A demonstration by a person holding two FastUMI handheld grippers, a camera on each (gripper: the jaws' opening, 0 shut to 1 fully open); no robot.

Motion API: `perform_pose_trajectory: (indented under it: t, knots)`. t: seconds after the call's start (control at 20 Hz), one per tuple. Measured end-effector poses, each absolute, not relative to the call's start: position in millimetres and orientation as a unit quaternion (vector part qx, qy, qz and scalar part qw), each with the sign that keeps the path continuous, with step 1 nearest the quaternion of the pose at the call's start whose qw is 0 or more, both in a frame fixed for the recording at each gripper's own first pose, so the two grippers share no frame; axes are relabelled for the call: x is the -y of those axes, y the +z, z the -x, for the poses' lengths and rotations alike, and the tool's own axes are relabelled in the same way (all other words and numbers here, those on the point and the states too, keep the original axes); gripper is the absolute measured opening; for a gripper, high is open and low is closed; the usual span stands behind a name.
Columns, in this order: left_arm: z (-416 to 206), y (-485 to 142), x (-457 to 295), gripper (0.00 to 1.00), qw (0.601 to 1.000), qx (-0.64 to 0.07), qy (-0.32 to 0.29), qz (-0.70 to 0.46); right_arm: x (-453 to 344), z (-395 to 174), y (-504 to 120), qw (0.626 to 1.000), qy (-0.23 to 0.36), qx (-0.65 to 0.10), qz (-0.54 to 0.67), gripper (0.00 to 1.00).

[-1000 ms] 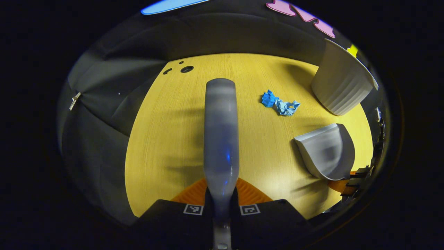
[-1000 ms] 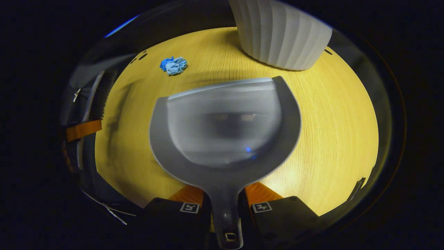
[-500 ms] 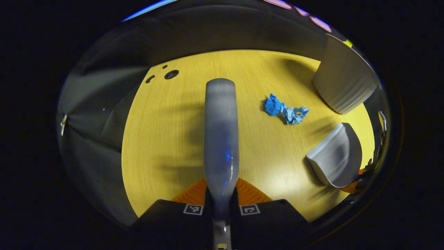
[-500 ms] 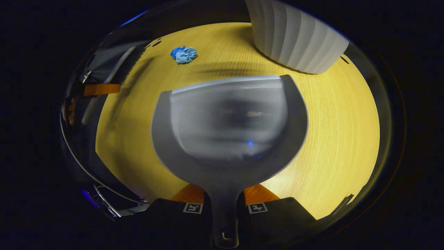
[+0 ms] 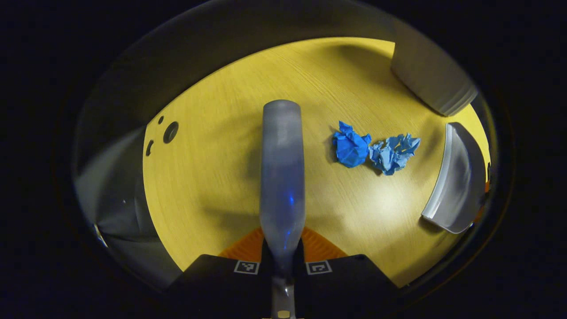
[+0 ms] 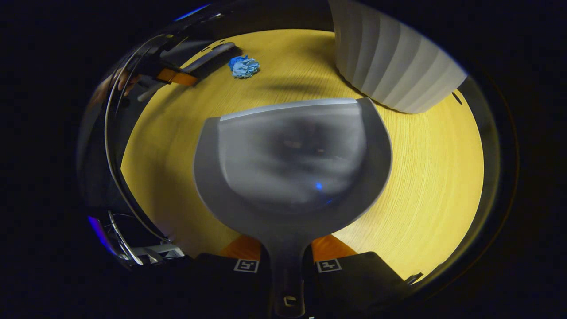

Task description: Pick up the small broom and dustpan from the desktop, sweep the trash into the dustpan with the broom, and then empty the trash into the garbage bin.

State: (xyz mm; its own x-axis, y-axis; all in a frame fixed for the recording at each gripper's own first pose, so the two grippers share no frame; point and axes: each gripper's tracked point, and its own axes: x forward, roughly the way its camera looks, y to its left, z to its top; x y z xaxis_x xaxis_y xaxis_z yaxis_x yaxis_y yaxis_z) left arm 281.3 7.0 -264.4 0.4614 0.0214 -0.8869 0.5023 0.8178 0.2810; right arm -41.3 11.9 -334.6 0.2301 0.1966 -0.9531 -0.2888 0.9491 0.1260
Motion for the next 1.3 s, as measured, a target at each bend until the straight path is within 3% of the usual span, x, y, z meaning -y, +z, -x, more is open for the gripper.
perform_pose_trajectory:
  t: [0.05, 0.45, 1.05, 1.3]
  knots:
    - [-285, -265, -1, 0.24, 0.81, -0.493, -0.156, -0.275, -11, 40, -335, 0.783, 0.16, -0.6, 0.043, 0.29]
    - [-274, -262, 49, 0.24, 0.759, -0.474, -0.256, -0.365, -7, 29, -336, 0.781, 0.184, -0.594, 0.062, 0.32]
    - [-148, -272, 134, 0.24, 0.706, -0.521, -0.374, -0.3, -8, 26, -333, 0.797, 0.215, -0.558, 0.088, 0.32]
    - [-133, -258, 128, 0.24, 0.716, -0.526, -0.385, -0.249, -6, 41, -333, 0.808, 0.208, -0.545, 0.084, 0.32]
